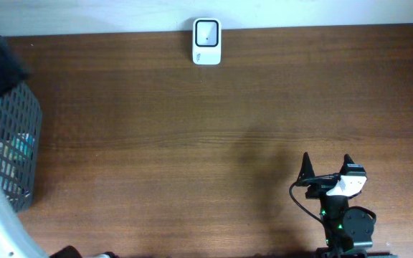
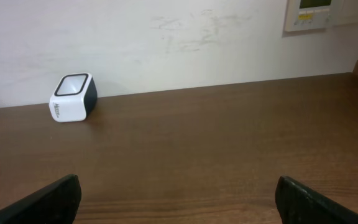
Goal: Scan the item barcode
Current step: 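Move the left gripper into the grey basket toward the packages, then grasp the white-yellow wipes pack with the left gripper, place it mid-table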
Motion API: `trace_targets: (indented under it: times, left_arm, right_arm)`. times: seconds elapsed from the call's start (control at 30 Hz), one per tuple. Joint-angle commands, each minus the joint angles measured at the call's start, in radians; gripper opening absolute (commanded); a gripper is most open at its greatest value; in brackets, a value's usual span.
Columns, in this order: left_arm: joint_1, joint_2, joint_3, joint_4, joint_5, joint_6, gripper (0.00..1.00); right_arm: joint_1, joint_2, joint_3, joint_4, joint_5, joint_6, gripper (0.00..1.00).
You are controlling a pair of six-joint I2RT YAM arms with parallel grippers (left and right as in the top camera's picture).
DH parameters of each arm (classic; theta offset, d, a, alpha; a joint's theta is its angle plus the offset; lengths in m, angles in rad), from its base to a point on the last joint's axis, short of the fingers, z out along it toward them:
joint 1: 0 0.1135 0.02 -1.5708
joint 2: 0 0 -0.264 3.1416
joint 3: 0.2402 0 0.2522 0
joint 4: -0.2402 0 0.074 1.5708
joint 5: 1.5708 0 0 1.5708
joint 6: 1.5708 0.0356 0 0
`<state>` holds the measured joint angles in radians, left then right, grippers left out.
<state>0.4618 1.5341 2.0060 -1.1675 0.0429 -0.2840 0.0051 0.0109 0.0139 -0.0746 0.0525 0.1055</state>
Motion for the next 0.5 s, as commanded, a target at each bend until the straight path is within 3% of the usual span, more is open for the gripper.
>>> trace_targets:
  times: [0.0,0.3,0.47]
  left_arm:
    - [0.17,0.041,0.022,-0.027,-0.101,-0.16,0.99]
    - [0.344,0.266,-0.016,-0.111,-0.182,-0.151,1.0]
    - [0.428,0.361,-0.027,-0.171,-0.182,-0.035,0.99]
  right_arm:
    - [-0.006,-0.007,-0.008,-0.001,0.012,0.0,0.99]
    - [-0.006,-0.007,-0.008,-0.001,0.012,0.0,0.99]
    - [-0.006,-0.007,-0.008,-0.001,0.012,0.0,0.99]
